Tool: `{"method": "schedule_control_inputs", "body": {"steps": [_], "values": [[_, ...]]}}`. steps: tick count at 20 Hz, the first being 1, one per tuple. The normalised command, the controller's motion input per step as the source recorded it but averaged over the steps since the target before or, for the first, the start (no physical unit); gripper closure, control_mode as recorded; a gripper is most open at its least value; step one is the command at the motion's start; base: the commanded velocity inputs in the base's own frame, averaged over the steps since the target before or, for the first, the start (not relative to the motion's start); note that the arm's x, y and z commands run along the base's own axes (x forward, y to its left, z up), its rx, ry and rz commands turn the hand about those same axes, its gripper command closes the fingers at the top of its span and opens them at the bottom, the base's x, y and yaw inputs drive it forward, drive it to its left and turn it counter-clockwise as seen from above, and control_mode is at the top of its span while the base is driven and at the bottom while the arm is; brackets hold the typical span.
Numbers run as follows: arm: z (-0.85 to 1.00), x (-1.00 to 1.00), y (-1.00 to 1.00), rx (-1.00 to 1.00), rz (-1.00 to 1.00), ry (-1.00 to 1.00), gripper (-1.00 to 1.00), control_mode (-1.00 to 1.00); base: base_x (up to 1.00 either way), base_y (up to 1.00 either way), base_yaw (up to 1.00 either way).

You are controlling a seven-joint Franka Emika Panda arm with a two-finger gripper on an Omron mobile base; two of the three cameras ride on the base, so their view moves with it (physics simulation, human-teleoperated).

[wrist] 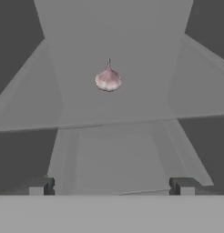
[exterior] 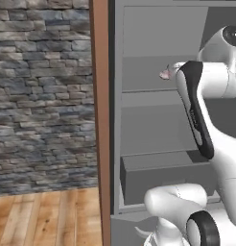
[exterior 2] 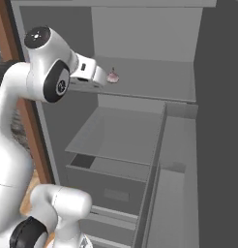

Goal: Grab the garlic and lemon from the fridge, place them in the blender, close the lid, and turn on the blender to create a marinade.

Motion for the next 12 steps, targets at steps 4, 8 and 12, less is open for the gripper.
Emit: {"method": "schedule_control_inputs", "body": {"steps": [4, 8, 12], "values": [[-0.23, 0.91, 0.00, 0.00, -0.14, 0.07, -1.00, -1.00, 0.00, 0.00, 0.00], [-0.23, 0.86, -0.01, 0.01, -0.13, 0.13, -1.00, -1.00, 0.00, 0.00, 0.00], [-0.02, 0.58, -0.09, 0.06, -0.05, 0.20, -1.00, -1.00, 0.00, 0.00, 0.00]]}}
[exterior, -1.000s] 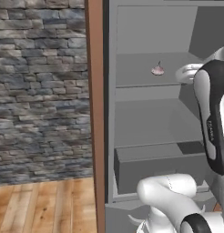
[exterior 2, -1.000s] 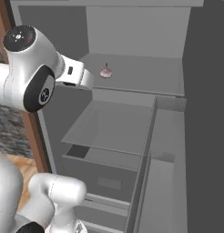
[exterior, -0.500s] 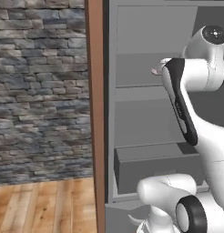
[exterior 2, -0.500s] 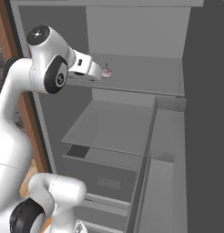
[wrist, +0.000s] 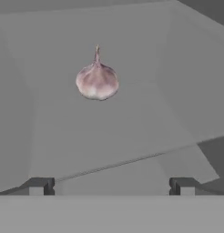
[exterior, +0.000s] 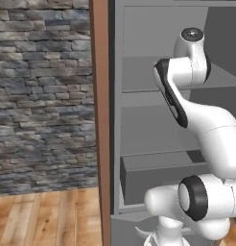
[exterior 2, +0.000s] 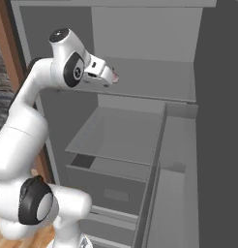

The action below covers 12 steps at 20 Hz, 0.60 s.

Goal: Grab the garlic and lemon from the fridge, place them in the blender, close the lid, and turn on the blender to create a marinade.

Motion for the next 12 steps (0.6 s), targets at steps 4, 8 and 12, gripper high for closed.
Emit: {"method": "schedule_control_inputs", "body": {"steps": [4, 8, 12], "values": [[-0.14, 0.18, -0.13, 0.00, 0.00, 0.04, -1.00, -1.00, 0.00, 0.00, 0.00], [-0.39, 0.29, -0.32, 0.01, 0.00, 0.00, -1.00, -1.00, 0.00, 0.00, 0.00], [-0.19, 0.48, -0.15, 0.02, 0.00, 0.00, -1.00, -1.00, 0.00, 0.00, 0.00]]}}
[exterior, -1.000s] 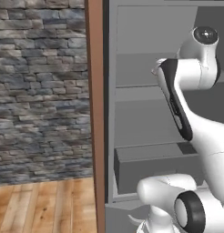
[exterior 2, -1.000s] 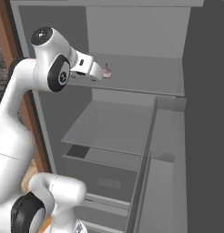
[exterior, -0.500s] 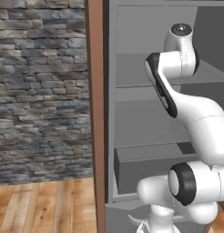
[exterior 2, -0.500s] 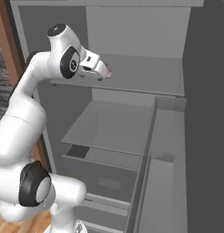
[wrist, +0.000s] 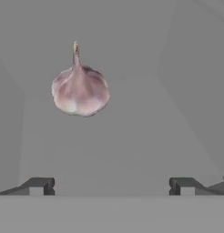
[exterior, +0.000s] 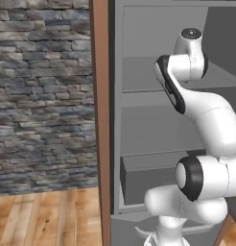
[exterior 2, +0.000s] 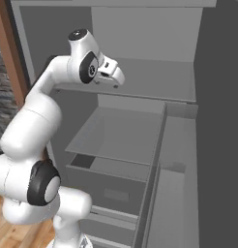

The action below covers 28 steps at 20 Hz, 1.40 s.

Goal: Grab the garlic and lemon from the fridge, place them in the blender, close the lid, and turn on the blender to create a marinade.

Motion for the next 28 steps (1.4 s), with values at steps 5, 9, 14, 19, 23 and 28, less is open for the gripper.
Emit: {"method": "schedule_control_inputs", "body": {"steps": [5, 9, 14, 19, 23, 28], "values": [[0.00, 0.55, 0.00, 0.00, 0.00, 0.00, -1.00, -1.00, 0.00, 0.00, 0.00], [-0.01, 0.51, 0.00, 0.00, 0.00, 0.00, -1.00, -1.00, 0.00, 0.00, 0.00], [-0.09, 0.51, 0.00, 0.00, 0.00, 0.00, -1.00, -1.00, 0.00, 0.00, 0.00], [-0.13, 0.45, 0.00, 0.02, 0.00, 0.00, -1.00, -1.00, 0.00, 0.00, 0.00], [-0.35, 0.04, -0.01, 0.03, 0.00, 0.00, 1.00, -1.00, 0.00, 0.00, 0.00], [-0.44, -0.07, 0.00, 0.01, 0.01, 0.00, 1.00, -1.00, 0.00, 0.00, 0.00]]}}
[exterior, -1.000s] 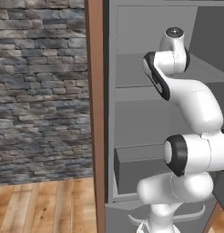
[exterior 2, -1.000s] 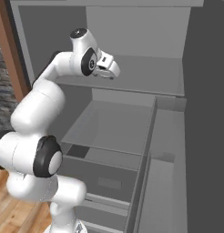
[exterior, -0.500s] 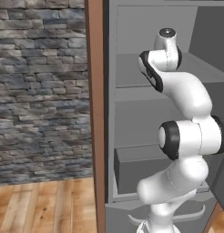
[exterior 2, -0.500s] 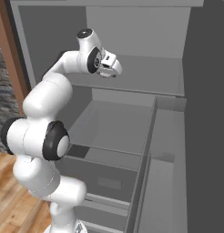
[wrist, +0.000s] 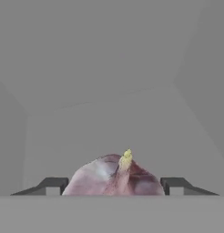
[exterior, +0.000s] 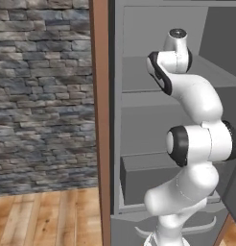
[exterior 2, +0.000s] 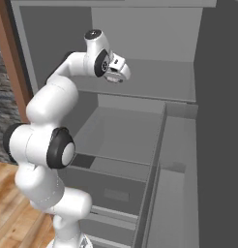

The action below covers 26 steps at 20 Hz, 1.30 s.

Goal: Grab the garlic and lemon from the fridge, place them in the blender, close the lid, and turn on the blender to create a marinade.

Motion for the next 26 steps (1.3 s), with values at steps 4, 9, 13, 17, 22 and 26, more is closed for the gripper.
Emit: {"method": "schedule_control_inputs", "body": {"steps": [4, 9, 13, 17, 22, 26], "values": [[-0.05, -0.01, 0.00, 0.00, 0.00, -0.04, 1.00, -1.00, 0.00, 0.00, 0.00], [0.01, -0.85, 0.10, -0.02, 0.00, -0.20, 1.00, -1.00, 0.00, 0.00, 0.00], [0.09, -1.00, 0.19, -0.05, 0.00, -0.43, 1.00, -1.00, 0.00, 0.00, 0.00], [0.29, -1.00, 0.08, 0.00, 0.03, -0.33, 1.00, -1.00, 0.00, 0.00, 0.00], [0.48, -1.00, 0.11, 0.00, 0.05, -0.13, 1.00, -1.00, 0.00, 0.00, 0.00], [0.32, -1.00, 0.27, 0.00, 0.08, 0.02, 1.00, -1.00, 0.00, 0.00, 0.00]]}}
